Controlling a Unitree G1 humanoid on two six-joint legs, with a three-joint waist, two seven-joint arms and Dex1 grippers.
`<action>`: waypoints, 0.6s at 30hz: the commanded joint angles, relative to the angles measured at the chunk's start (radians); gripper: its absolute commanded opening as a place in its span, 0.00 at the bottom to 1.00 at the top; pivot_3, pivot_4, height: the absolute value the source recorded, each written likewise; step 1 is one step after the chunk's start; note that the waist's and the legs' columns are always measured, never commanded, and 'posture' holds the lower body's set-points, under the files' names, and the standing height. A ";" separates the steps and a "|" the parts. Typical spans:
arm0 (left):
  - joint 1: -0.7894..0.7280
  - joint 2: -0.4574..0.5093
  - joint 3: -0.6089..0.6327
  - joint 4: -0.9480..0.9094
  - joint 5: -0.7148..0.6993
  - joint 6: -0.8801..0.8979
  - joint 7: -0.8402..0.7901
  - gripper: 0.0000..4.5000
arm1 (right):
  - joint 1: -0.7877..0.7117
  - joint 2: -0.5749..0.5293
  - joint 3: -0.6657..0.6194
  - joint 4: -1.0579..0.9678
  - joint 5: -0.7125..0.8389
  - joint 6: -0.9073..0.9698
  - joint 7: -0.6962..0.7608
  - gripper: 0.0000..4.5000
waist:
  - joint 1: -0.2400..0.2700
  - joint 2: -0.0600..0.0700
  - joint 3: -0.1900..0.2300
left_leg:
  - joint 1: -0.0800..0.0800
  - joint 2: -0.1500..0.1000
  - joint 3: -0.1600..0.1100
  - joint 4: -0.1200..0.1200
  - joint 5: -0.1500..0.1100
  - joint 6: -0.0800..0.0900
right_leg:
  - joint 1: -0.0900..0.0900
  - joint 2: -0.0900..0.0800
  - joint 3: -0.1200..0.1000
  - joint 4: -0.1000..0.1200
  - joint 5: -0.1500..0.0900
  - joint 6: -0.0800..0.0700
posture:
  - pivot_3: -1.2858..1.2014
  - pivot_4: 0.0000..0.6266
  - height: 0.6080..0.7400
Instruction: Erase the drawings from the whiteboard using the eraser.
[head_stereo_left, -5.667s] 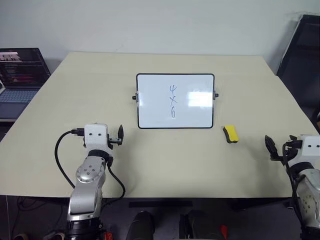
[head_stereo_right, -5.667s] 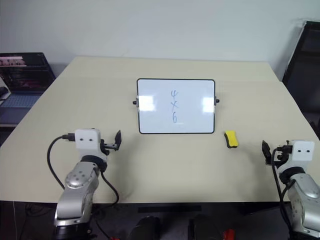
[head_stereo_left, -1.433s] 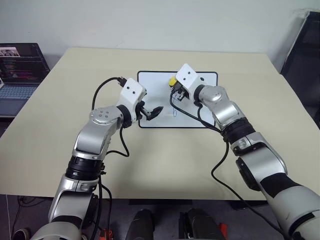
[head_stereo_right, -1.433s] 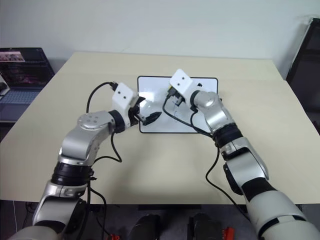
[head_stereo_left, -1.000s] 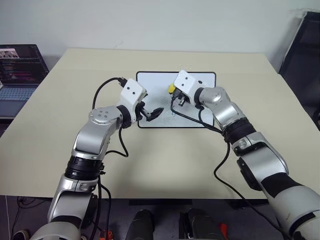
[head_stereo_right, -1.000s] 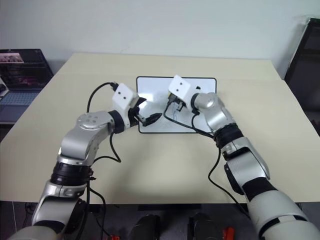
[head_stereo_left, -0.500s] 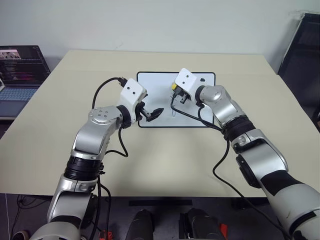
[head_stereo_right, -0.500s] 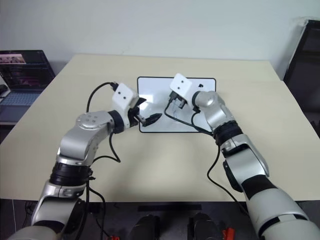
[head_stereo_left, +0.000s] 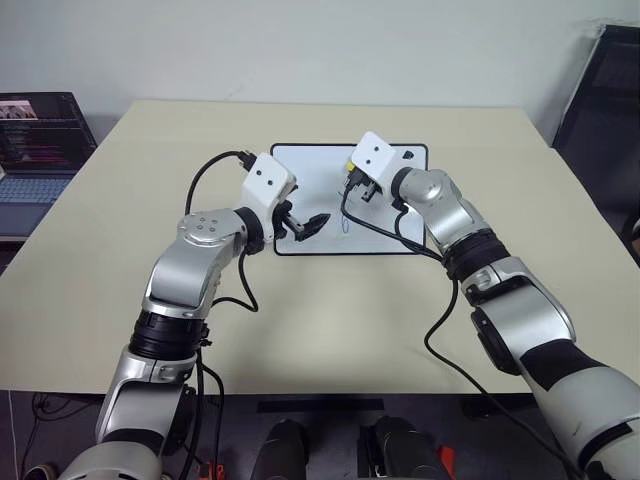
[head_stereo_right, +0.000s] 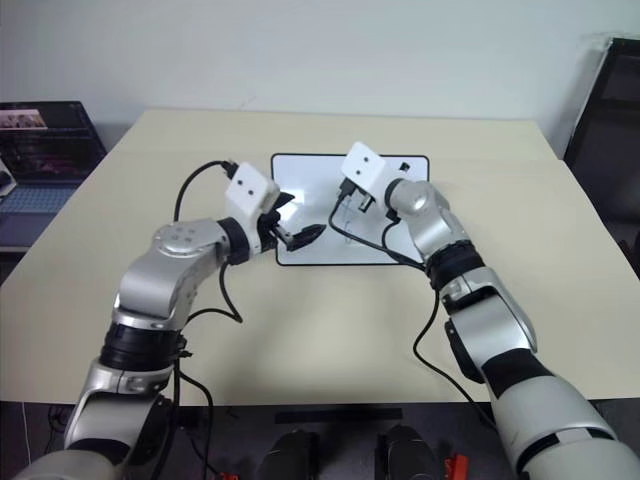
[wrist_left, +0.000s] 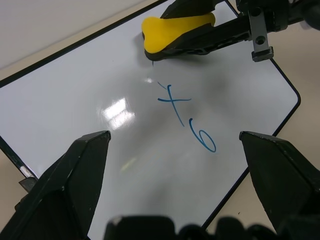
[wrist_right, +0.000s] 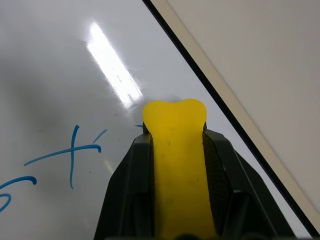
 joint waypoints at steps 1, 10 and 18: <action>-0.019 0.003 0.009 -0.041 -0.007 -0.008 -0.002 1.00 | 0.026 -0.017 0.026 -0.035 -0.012 0.028 0.093 0.22 | 0.000 0.000 0.000 | 0.000 0.000 0.000 0.000 0.000 0.000 | 0.000 0.000 0.000 0.000 0.000 0.000 | 0.52 0.24 1.00; -0.017 -0.002 0.004 -0.035 -0.006 -0.014 -0.004 1.00 | 0.009 -0.002 -0.012 -0.051 -0.017 0.004 -0.002 0.22 | -0.009 0.000 0.000 | 0.001 0.000 -0.001 0.001 0.000 0.000 | 0.002 0.000 0.000 0.000 0.000 0.000 | 0.52 0.24 1.00; -0.008 -0.002 0.006 -0.036 -0.007 -0.016 -0.005 1.00 | 0.006 0.024 -0.019 -0.057 0.006 -0.012 -0.016 0.22 | -0.009 0.000 0.000 | 0.001 0.000 -0.001 0.000 0.000 0.000 | 0.002 0.000 0.000 0.000 0.000 0.000 | 0.52 0.24 1.00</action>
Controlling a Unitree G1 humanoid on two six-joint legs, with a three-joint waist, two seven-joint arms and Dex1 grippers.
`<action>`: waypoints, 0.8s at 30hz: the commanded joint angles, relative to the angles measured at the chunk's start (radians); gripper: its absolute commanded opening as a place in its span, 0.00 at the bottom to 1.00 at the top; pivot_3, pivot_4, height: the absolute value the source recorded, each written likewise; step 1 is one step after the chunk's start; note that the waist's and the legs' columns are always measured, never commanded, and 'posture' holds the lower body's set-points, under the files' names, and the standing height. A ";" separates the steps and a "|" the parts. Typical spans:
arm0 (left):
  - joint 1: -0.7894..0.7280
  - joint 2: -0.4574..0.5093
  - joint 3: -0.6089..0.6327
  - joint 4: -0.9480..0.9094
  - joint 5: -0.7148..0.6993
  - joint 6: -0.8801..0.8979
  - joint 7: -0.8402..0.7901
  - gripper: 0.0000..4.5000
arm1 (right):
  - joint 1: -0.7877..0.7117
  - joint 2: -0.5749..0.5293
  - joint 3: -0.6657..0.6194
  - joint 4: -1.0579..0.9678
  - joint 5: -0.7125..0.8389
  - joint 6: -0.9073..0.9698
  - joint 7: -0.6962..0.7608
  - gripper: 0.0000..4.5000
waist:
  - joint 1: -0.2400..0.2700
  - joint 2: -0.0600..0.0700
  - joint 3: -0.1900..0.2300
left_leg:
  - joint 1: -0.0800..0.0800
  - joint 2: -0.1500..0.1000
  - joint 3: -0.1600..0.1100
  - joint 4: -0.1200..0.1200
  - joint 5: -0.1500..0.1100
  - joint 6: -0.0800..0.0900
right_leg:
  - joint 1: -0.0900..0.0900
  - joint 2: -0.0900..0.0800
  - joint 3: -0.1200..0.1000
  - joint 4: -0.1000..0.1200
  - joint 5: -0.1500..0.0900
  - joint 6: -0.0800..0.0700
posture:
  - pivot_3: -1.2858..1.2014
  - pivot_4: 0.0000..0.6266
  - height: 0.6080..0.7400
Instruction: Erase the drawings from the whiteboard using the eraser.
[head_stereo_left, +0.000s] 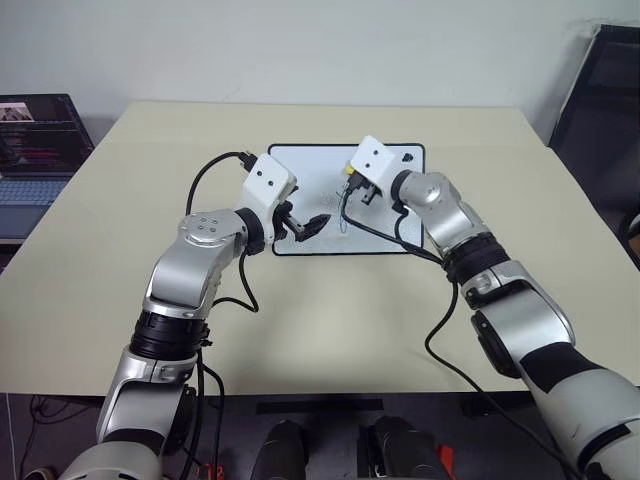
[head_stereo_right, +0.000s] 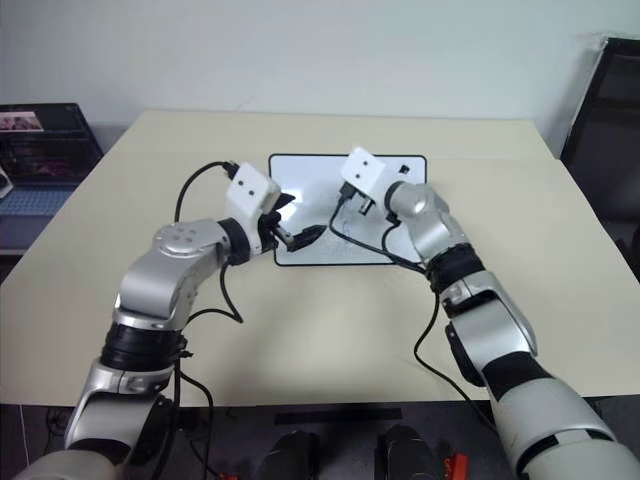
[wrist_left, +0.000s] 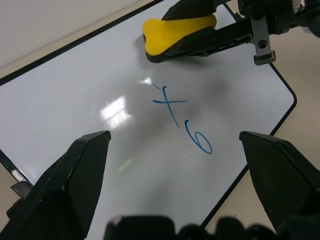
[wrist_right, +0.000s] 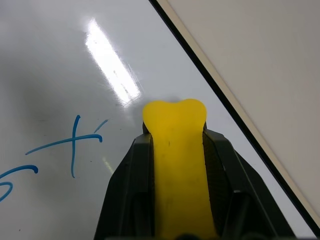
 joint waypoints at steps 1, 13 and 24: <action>-0.008 0.000 0.006 -0.037 -0.007 -0.019 -0.004 1.00 | -0.012 0.015 -0.008 -0.035 0.011 -0.008 0.022 0.22 | 0.000 0.000 0.000 | 0.000 0.000 0.000 0.000 0.000 0.000 | 0.000 0.000 0.000 0.000 0.000 0.000 | 0.52 0.24 1.00; -0.001 0.001 0.009 -0.020 -0.004 -0.033 -0.005 1.00 | 0.005 0.012 -0.035 -0.081 0.016 0.007 0.024 0.22 | 0.000 0.000 0.000 | 0.000 0.000 -0.001 0.000 0.000 0.000 | 0.000 0.000 0.000 0.000 0.000 0.000 | 0.52 0.24 1.00; 0.056 0.025 0.102 -0.023 -0.063 0.000 -0.002 1.00 | 0.229 -0.021 -0.213 -0.640 0.317 0.270 0.214 0.22 | 0.002 0.001 0.001 | -0.003 0.000 -0.003 -0.001 0.000 0.000 | -0.001 0.000 0.000 -0.002 0.000 0.000 | 0.52 0.24 1.00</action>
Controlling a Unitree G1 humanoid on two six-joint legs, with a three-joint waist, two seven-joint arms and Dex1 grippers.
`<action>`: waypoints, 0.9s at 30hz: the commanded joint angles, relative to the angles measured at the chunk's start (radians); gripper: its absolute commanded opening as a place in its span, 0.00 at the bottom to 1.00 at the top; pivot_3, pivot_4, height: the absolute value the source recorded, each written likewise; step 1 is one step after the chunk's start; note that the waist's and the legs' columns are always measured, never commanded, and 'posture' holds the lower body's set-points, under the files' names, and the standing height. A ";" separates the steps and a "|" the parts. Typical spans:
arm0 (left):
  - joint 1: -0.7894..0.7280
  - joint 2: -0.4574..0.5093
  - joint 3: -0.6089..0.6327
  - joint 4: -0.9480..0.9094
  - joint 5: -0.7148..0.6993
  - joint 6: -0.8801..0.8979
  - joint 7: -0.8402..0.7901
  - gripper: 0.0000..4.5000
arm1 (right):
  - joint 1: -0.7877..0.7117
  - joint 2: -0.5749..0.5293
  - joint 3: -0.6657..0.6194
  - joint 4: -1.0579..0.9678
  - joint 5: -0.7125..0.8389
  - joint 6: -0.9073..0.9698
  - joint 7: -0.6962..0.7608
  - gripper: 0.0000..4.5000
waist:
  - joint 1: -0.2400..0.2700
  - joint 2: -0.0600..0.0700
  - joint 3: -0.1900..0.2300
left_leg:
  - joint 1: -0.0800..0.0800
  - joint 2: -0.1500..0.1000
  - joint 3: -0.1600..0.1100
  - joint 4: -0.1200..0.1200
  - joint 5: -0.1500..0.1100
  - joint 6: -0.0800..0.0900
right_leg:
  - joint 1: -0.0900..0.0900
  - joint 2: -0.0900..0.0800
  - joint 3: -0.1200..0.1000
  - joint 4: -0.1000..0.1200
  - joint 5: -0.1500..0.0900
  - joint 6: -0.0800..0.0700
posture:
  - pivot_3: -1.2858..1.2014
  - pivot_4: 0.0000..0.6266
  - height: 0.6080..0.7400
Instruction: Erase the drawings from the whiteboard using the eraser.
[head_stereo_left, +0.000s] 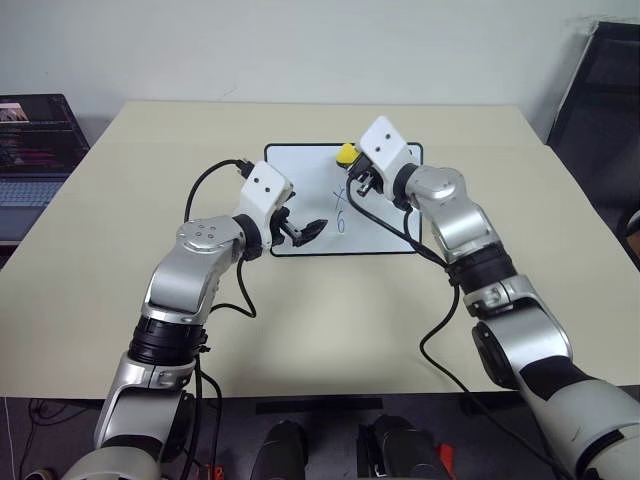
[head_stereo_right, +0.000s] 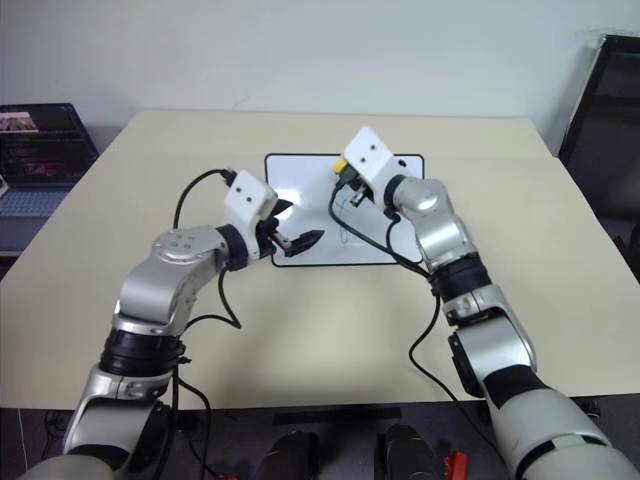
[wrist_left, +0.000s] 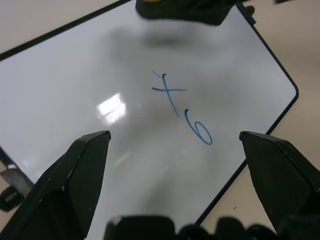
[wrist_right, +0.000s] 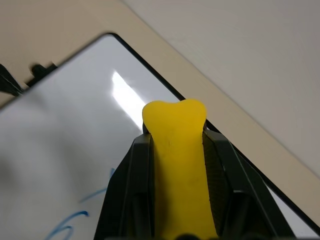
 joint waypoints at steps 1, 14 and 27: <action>0.019 0.021 0.084 -0.025 -0.045 0.016 0.000 1.00 | 0.082 -0.037 -0.051 -0.237 0.096 0.095 0.053 0.22 | 0.001 0.000 0.000 | 0.000 0.000 0.000 0.000 0.000 0.000 | 0.000 0.000 0.000 0.000 0.000 0.000 | 0.52 0.24 1.00; 0.142 0.046 0.194 -0.042 -0.142 -0.025 -0.037 1.00 | 0.524 -0.098 -0.163 -0.683 0.337 0.208 0.065 0.22 | 0.004 0.000 0.000 | 0.000 0.000 0.001 0.001 0.000 0.000 | 0.001 0.000 0.000 0.000 0.000 0.000 | 0.52 0.24 1.00; 0.092 0.089 0.151 0.071 -0.089 -0.097 -0.061 1.00 | 0.495 -0.186 -0.023 -0.639 0.235 0.169 0.041 0.22 | -0.003 0.000 0.000 | 0.001 0.000 0.004 0.001 0.000 0.000 | 0.001 0.001 0.000 -0.001 -0.002 0.004 | 0.52 0.24 1.00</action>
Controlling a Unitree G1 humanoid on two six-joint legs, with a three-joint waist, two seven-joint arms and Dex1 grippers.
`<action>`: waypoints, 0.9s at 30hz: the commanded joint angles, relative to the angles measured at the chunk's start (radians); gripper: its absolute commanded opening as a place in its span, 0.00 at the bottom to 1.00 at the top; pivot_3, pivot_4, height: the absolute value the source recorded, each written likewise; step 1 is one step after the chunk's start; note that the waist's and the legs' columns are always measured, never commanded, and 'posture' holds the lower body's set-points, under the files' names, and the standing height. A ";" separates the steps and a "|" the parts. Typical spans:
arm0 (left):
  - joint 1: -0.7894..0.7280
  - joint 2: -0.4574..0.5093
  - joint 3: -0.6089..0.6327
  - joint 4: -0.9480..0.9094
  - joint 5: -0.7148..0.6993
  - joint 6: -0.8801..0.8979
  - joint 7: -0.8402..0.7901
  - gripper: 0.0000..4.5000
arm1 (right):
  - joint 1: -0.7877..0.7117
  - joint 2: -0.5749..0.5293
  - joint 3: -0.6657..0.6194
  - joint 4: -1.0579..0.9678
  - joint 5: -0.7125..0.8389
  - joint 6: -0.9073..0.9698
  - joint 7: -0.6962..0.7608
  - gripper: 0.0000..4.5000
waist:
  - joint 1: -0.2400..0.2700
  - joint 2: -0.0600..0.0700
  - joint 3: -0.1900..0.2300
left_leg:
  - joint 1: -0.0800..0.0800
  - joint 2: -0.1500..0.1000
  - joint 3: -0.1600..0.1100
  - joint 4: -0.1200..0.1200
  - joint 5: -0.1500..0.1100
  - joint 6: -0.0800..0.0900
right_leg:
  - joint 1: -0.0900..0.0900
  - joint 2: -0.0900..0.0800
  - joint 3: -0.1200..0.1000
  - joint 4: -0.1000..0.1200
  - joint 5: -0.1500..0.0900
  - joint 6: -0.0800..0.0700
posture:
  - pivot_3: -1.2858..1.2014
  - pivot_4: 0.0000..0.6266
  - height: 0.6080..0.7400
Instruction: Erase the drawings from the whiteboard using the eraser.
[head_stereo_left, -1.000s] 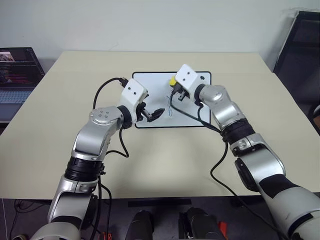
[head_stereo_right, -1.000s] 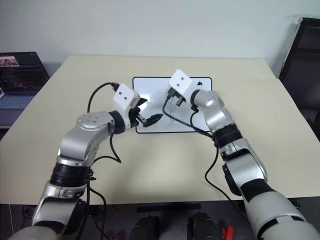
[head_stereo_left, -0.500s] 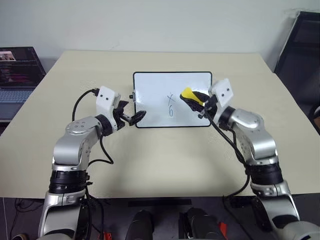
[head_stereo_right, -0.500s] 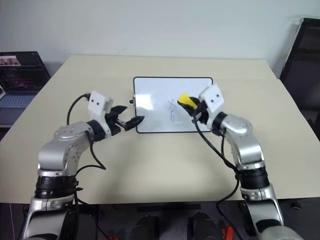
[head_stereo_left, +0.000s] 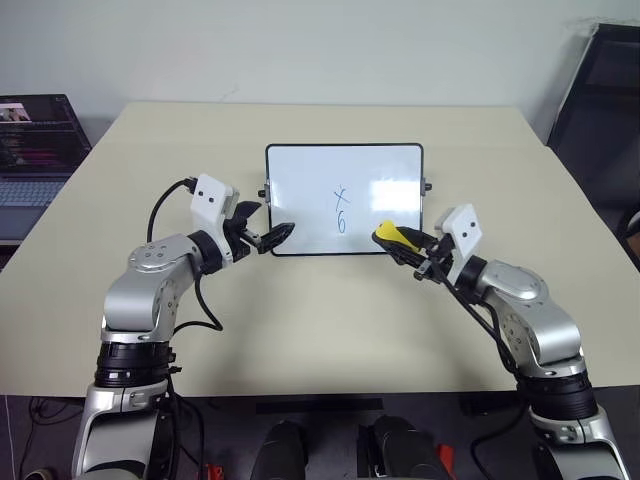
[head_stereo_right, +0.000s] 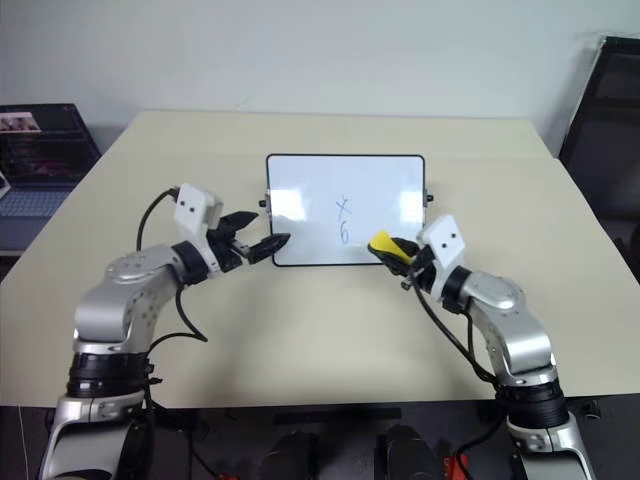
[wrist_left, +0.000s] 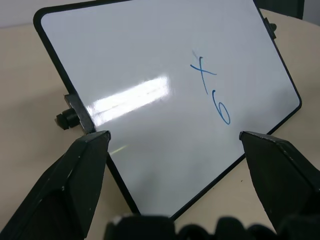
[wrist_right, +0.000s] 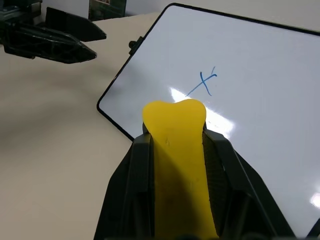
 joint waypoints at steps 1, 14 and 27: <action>-0.024 0.032 -0.020 0.024 0.040 -0.036 0.003 1.00 | -0.101 -0.001 0.055 0.034 -0.075 -0.042 -0.030 0.22 | -0.001 0.000 0.000 | 0.000 0.000 0.000 0.000 0.000 0.000 | 0.000 0.000 0.000 0.000 0.000 0.000 | 0.52 0.24 1.00; -0.063 0.043 -0.101 0.064 0.100 -0.083 -0.030 1.00 | -0.548 0.140 0.222 0.644 -0.314 -0.212 -0.129 0.22 | 0.003 0.000 0.000 | -0.001 0.000 0.000 -0.001 0.000 0.000 | -0.001 -0.001 -0.001 -0.002 0.002 -0.004 | 0.52 0.24 1.00; -0.037 0.033 -0.144 0.048 0.111 -0.112 -0.071 1.00 | -0.677 0.174 0.252 1.026 -0.426 -0.384 -0.143 0.22 | 0.001 0.000 0.000 | -0.002 0.000 -0.001 -0.002 0.000 0.000 | -0.002 -0.001 -0.001 -0.001 0.002 -0.004 | 0.52 0.24 1.00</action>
